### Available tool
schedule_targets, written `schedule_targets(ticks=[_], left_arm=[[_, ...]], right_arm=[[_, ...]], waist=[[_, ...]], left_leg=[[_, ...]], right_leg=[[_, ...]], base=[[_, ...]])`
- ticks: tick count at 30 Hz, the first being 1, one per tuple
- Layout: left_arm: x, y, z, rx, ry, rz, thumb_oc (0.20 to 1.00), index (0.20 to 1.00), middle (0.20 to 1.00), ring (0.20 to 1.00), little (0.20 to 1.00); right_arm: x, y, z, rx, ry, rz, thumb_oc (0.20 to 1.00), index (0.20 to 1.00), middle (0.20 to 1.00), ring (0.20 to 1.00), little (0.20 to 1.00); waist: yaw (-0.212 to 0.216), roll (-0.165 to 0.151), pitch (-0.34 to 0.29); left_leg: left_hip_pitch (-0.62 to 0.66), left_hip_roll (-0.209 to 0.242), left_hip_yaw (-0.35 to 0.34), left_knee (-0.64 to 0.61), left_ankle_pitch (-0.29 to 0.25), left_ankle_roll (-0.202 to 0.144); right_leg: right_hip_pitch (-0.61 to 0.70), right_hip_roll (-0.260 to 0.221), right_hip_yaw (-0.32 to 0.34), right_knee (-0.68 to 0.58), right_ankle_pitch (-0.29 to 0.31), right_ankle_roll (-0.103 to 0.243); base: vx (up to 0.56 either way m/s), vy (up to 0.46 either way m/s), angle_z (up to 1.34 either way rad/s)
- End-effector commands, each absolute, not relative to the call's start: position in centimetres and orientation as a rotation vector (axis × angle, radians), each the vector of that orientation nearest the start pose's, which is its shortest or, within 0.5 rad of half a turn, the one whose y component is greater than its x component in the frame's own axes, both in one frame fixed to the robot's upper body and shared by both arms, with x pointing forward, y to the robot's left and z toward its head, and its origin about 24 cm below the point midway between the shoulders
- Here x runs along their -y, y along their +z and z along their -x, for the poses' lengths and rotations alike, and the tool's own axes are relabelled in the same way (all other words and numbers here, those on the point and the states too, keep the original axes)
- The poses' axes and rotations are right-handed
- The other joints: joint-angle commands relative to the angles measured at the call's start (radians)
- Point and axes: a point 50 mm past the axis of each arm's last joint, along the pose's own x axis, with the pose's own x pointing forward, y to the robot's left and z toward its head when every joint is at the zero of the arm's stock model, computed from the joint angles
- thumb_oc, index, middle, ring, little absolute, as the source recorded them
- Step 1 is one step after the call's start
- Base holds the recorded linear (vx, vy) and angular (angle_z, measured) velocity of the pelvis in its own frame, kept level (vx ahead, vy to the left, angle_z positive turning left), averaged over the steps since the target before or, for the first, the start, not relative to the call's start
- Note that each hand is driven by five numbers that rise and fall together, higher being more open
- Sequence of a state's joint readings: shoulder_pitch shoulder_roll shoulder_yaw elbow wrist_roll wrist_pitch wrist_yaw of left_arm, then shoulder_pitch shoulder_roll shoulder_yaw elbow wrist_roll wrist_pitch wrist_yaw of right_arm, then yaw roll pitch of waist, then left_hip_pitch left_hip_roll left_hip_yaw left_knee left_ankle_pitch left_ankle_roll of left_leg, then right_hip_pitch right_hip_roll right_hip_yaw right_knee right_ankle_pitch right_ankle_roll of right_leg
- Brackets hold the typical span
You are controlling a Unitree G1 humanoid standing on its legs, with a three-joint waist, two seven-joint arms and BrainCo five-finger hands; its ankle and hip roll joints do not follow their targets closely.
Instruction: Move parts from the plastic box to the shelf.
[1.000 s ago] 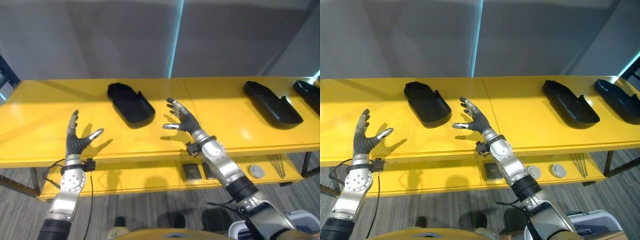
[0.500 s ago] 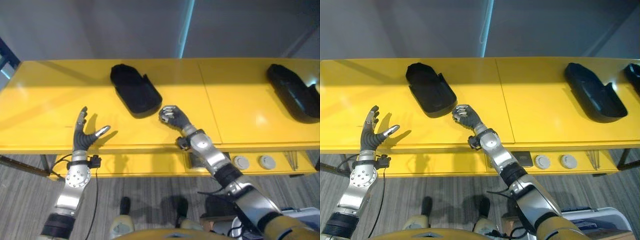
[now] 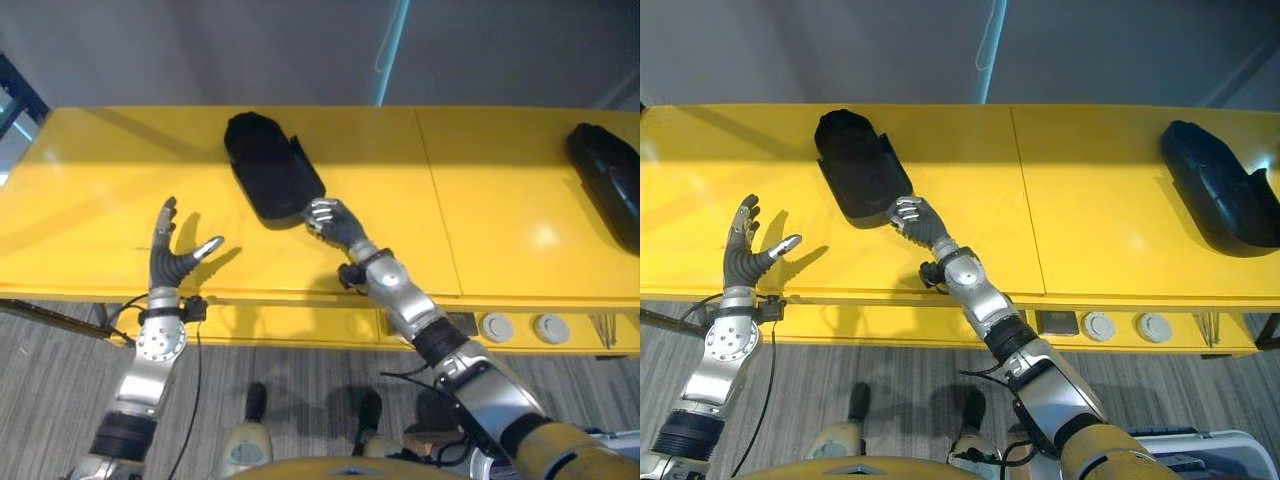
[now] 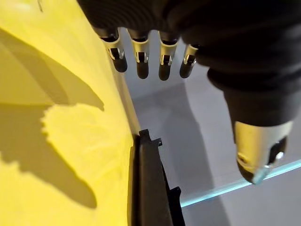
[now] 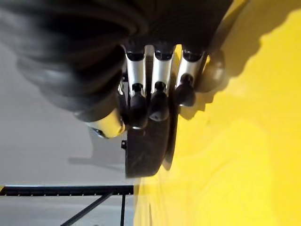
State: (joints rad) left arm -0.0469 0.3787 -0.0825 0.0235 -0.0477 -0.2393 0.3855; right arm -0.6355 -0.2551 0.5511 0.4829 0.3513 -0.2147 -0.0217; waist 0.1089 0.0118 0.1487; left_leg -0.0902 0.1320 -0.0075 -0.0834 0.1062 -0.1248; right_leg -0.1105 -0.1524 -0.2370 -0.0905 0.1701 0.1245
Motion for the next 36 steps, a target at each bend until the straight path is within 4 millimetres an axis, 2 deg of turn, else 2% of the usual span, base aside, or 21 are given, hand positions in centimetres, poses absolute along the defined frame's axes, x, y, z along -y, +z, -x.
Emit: schedule_targets(ticks=[1, 7, 11, 17, 18, 19, 23, 24, 27, 28, 30, 32, 33, 34, 36], left_arm=[[-20.8, 11.1, -26.8, 0.452, 0.242, -0.264, 1.0, 1.0, 1.0, 1.0, 1.0], [-21.4, 10.8, -26.3, 0.438, 0.264, -0.261, 1.0, 1.0, 1.0, 1.0, 1.0], [-21.4, 10.8, -26.2, 0.442, 0.266, -0.241, 1.0, 1.0, 1.0, 1.0, 1.0], [-21.3, 11.0, -26.3, 0.448, 0.265, -0.243, 1.0, 1.0, 1.0, 1.0, 1.0], [-21.4, 11.0, -26.3, 0.447, 0.27, -0.245, 1.0, 1.0, 1.0, 1.0, 1.0], [-21.6, 11.0, -26.3, 0.443, 0.285, -0.249, 1.0, 1.0, 1.0, 1.0, 1.0], [-22.3, 11.3, -26.4, 0.447, 0.328, -0.273, 1.0, 1.0, 1.0, 1.0, 1.0], [-22.3, 11.3, -26.4, 0.446, 0.327, -0.273, 1.0, 1.0, 1.0, 1.0, 1.0], [-22.7, 11.4, -26.1, 0.446, 0.347, -0.292, 1.0, 1.0, 1.0, 1.0, 1.0], [-23.2, 11.0, -25.8, 0.429, 0.357, -0.298, 1.0, 1.0, 1.0, 1.0, 1.0], [-23.3, 10.8, -25.5, 0.419, 0.355, -0.298, 1.0, 1.0, 1.0, 1.0, 1.0], [-23.7, 10.5, -25.2, 0.401, 0.359, -0.305, 1.0, 1.0, 1.0, 1.0, 1.0], [-23.9, 10.3, -24.9, 0.393, 0.353, -0.312, 1.0, 1.0, 1.0, 1.0, 1.0], [-23.9, 10.2, -24.9, 0.393, 0.354, -0.312, 1.0, 1.0, 1.0, 1.0, 1.0], [-23.8, 9.8, -24.5, 0.375, 0.334, -0.323, 1.0, 1.0, 1.0, 1.0, 1.0]], right_arm=[[3.1, 16.0, -33.3, 0.44, 0.645, 0.039, 0.2, 0.2, 0.2, 0.2, 0.2], [1.3, 16.5, -32.0, 0.465, 0.755, 0.013, 0.2, 0.2, 0.2, 0.2, 0.2], [0.8, 16.8, -32.3, 0.471, 0.752, 0.017, 0.2, 0.2, 0.2, 0.2, 0.2], [1.0, 17.3, -32.8, 0.491, 0.696, 0.034, 0.219, 0.219, 0.219, 0.219, 0.219], [1.3, 17.5, -32.8, 0.5, 0.682, 0.023, 0.689, 0.689, 0.689, 0.689, 0.689], [2.0, 17.9, -32.6, 0.531, 0.654, 0.001, 1.0, 1.0, 1.0, 1.0, 1.0], [5.1, 18.8, -31.0, 0.623, 0.597, -0.067, 1.0, 1.0, 1.0, 1.0, 1.0], [5.2, 18.7, -30.9, 0.621, 0.596, -0.067, 1.0, 1.0, 1.0, 1.0, 1.0], [8.2, 19.0, -29.2, 0.679, 0.558, -0.16, 1.0, 1.0, 1.0, 1.0, 1.0], [9.8, 19.0, -28.3, 0.7, 0.532, -0.192, 1.0, 1.0, 1.0, 1.0, 1.0], [10.5, 18.8, -28.0, 0.702, 0.527, -0.172, 1.0, 1.0, 1.0, 1.0, 1.0], [11.2, 18.8, -27.8, 0.71, 0.512, -0.072, 1.0, 1.0, 1.0, 1.0, 1.0], [11.3, 18.8, -28.0, 0.718, 0.505, 0.125, 1.0, 1.0, 1.0, 1.0, 1.0], [11.2, 18.8, -28.0, 0.718, 0.504, 0.128, 1.0, 1.0, 1.0, 1.0, 1.0], [10.6, 18.5, -29.1, 0.719, 0.501, 0.389, 1.0, 1.0, 1.0, 1.0, 1.0]], waist=[[0.009, -0.044, 0.023], [0.012, -0.048, 0.016], [0.017, -0.048, 0.013], [0.022, -0.049, 0.011], [0.02, -0.049, 0.01], [0.013, -0.051, 0.008], [-0.015, -0.057, 0.004], [-0.014, -0.056, 0.003], [-0.044, -0.062, -0.011], [-0.061, -0.065, -0.022], [-0.068, -0.067, -0.031], [-0.076, -0.071, -0.045], [-0.079, -0.075, -0.059], [-0.079, -0.074, -0.057], [-0.07, -0.082, -0.072]], left_leg=[[0.019, -0.032, 0.011, -0.004, -0.096, 0.032], [0.025, -0.031, 0.006, -0.004, -0.1, 0.033], [0.027, -0.031, 0.006, -0.004, -0.101, 0.035], [0.025, -0.031, 0.006, -0.004, -0.102, 0.036], [0.026, -0.031, 0.007, -0.004, -0.103, 0.036], [0.027, -0.032, 0.008, -0.004, -0.106, 0.037], [0.036, -0.034, 0.016, -0.004, -0.113, 0.038], [0.036, -0.035, 0.016, -0.004, -0.113, 0.038], [0.055, -0.035, 0.029, -0.004, -0.124, 0.043], [0.072, -0.034, 0.036, -0.004, -0.132, 0.045], [0.085, -0.034, 0.042, -0.004, -0.138, 0.045], [0.103, -0.032, 0.05, -0.004, -0.145, 0.047], [0.121, -0.03, 0.059, -0.004, -0.151, 0.047], [0.123, -0.03, 0.06, -0.004, -0.152, 0.047], [0.14, -0.026, 0.069, -0.004, -0.155, 0.048]], right_leg=[[0.131, -0.036, -0.013, 0.003, -0.183, 0.031], [0.139, -0.037, -0.018, 0.003, -0.187, 0.03], [0.139, -0.036, -0.016, 0.003, -0.188, 0.03], [0.138, -0.035, -0.015, 0.003, -0.187, 0.031], [0.139, -0.036, -0.016, 0.003, -0.187, 0.031], [0.141, -0.037, -0.016, 0.003, -0.188, 0.032], [0.143, -0.039, -0.015, 0.003, -0.186, 0.036], [0.144, -0.039, -0.015, 0.003, -0.186, 0.037], [0.151, -0.04, -0.006, 0.003, -0.186, 0.04], [0.16, -0.041, -0.001, 0.003, -0.186, 0.041], [0.169, -0.042, 0.005, 0.003, -0.187, 0.041], [0.18, -0.043, 0.009, 0.004, -0.19, 0.042], [0.191, -0.042, 0.018, 0.005, -0.193, 0.041], [0.192, -0.041, 0.019, 0.006, -0.194, 0.041], [0.205, -0.039, 0.028, 0.006, -0.197, 0.039]], base=[[0.02, 0.0, 0.06], [0.03, -0.003, 0.08], [0.0, 0.0, 0.0], [0.0, 0.0, 0.0], [0.0, 0.033, 0.01], [0.0, 0.033, 0.01], [0.0, 0.008, 0.0], [0.0, 0.0, 0.0], [0.01, 0.022, -0.08], [0.02, 0.019, -0.13], [0.02, 0.012, -0.15], [0.03, 0.005, -0.23], [0.02, 0.003, -0.32], [0.03, -0.004, -0.29], [0.01, -0.011, -0.13]])
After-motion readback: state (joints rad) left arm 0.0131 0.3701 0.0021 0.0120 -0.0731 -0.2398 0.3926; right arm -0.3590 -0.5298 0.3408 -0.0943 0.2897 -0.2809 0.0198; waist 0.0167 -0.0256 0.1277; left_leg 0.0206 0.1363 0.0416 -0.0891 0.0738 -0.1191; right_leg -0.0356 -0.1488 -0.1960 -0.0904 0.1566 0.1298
